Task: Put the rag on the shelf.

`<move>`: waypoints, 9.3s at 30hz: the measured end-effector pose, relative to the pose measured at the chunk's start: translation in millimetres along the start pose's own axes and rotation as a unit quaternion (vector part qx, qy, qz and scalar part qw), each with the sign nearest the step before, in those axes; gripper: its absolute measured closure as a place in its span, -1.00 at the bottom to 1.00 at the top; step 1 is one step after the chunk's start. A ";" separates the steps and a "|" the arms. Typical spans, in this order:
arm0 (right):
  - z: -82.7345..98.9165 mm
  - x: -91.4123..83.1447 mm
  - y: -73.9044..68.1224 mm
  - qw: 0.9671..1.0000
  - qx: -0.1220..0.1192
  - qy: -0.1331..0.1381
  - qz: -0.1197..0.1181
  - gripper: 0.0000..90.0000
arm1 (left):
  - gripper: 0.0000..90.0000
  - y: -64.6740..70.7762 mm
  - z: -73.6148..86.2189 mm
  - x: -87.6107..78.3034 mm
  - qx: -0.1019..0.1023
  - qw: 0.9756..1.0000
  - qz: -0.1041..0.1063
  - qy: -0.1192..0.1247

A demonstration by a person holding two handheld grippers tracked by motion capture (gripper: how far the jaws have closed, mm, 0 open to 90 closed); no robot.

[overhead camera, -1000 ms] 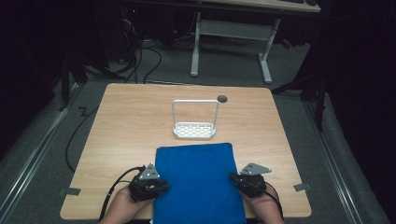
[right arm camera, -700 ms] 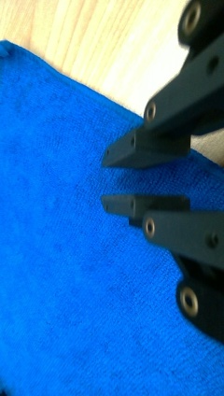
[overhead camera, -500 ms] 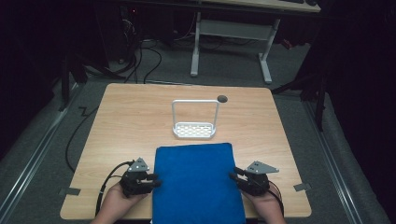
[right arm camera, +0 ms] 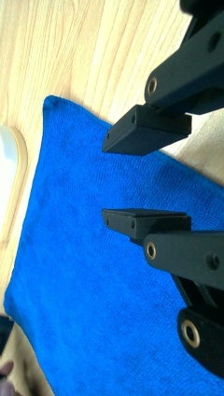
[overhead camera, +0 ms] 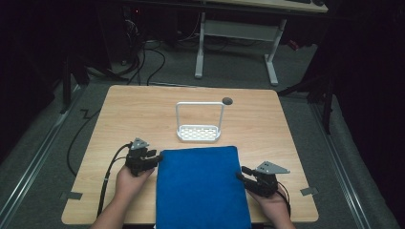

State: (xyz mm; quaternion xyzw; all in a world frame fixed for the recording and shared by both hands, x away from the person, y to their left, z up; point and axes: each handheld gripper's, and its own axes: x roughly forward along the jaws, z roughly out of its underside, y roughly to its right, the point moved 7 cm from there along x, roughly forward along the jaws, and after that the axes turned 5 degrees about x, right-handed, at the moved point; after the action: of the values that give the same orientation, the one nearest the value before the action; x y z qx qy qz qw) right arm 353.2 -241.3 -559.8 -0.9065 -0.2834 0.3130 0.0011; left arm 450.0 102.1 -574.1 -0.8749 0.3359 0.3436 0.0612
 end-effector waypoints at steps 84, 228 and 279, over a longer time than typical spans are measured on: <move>-86.4 18.0 -2.2 0.992 -0.025 0.106 0.068 0.96 | 0.94 21.9 -34.2 -55.7 0.030 0.990 0.007 0.141; -204.6 90.4 78.7 0.991 -0.006 0.093 0.093 0.97 | 0.95 -60.3 -134.8 30.9 0.041 0.995 -0.037 0.083; -141.4 112.1 75.8 0.996 0.028 0.042 0.075 0.50 | 0.47 -48.4 -88.2 40.7 0.002 0.998 -0.010 0.059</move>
State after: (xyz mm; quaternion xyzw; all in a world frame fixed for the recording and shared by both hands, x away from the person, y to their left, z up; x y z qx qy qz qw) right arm 544.5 -222.5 -523.3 -0.9373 -0.2054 0.2813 0.0153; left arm 551.8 87.2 -539.5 -0.8968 0.3310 0.2898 0.0463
